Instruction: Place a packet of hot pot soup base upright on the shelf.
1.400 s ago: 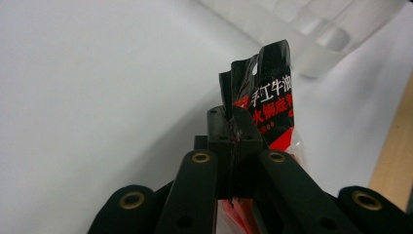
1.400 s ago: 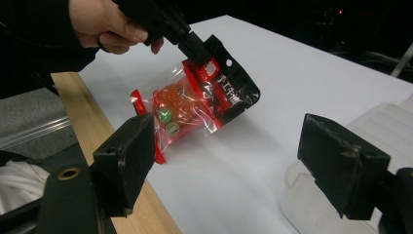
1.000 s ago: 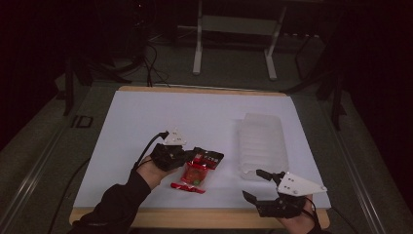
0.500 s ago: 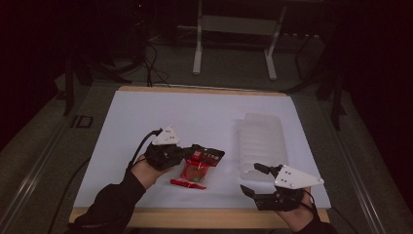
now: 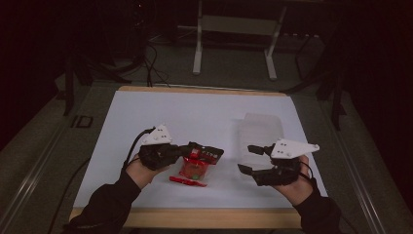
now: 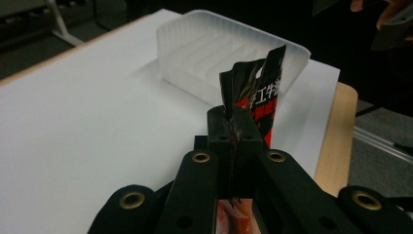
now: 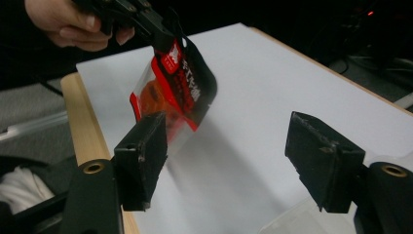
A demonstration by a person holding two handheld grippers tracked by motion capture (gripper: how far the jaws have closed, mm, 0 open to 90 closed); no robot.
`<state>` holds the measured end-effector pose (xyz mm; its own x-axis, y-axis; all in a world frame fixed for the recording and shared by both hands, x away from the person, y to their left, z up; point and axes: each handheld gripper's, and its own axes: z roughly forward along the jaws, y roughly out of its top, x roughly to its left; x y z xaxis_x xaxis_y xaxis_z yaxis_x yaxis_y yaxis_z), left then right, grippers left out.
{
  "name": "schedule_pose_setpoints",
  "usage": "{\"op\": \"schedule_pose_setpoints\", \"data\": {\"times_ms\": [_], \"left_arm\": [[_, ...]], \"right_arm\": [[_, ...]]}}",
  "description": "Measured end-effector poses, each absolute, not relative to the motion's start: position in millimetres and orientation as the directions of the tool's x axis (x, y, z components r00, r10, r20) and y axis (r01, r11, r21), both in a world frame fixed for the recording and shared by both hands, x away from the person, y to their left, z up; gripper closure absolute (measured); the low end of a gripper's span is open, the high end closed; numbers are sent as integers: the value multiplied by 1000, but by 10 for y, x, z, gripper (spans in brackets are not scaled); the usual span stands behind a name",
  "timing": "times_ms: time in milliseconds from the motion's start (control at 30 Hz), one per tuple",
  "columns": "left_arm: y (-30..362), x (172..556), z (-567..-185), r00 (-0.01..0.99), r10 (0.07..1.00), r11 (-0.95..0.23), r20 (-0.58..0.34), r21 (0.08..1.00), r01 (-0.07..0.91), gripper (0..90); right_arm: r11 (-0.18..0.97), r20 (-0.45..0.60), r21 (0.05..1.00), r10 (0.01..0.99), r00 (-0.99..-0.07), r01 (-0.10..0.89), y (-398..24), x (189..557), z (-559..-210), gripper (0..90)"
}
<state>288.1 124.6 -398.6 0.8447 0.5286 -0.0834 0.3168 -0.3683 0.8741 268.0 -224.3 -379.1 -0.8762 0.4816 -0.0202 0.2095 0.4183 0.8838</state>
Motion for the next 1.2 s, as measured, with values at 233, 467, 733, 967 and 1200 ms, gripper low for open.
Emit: {"op": "schedule_pose_setpoints", "data": {"times_ms": [233,467,733,967,1200], "left_arm": [[1289,2878,-3988,848,522,-335,-92,892,304,890],[1297,2872,-4019,852,514,-324,-99,897,300,890],[1253,2860,-4011,860,501,-307,-99,908,284,890],[1204,2866,-4002,859,503,-291,-98,916,275,890],[1166,2876,-3998,856,505,-263,-108,926,272,890]], "right_arm": [[496,-19,840,433,-901,221,-2137,2869,-3658,353],[564,17,785,393,-919,256,-2022,3043,-3633,383],[600,56,750,362,-931,278,-1913,3150,-3621,402],[610,76,741,340,-937,281,-1769,3181,-3651,418],[629,109,723,306,-946,287,-1674,3220,-3671,573]]}}
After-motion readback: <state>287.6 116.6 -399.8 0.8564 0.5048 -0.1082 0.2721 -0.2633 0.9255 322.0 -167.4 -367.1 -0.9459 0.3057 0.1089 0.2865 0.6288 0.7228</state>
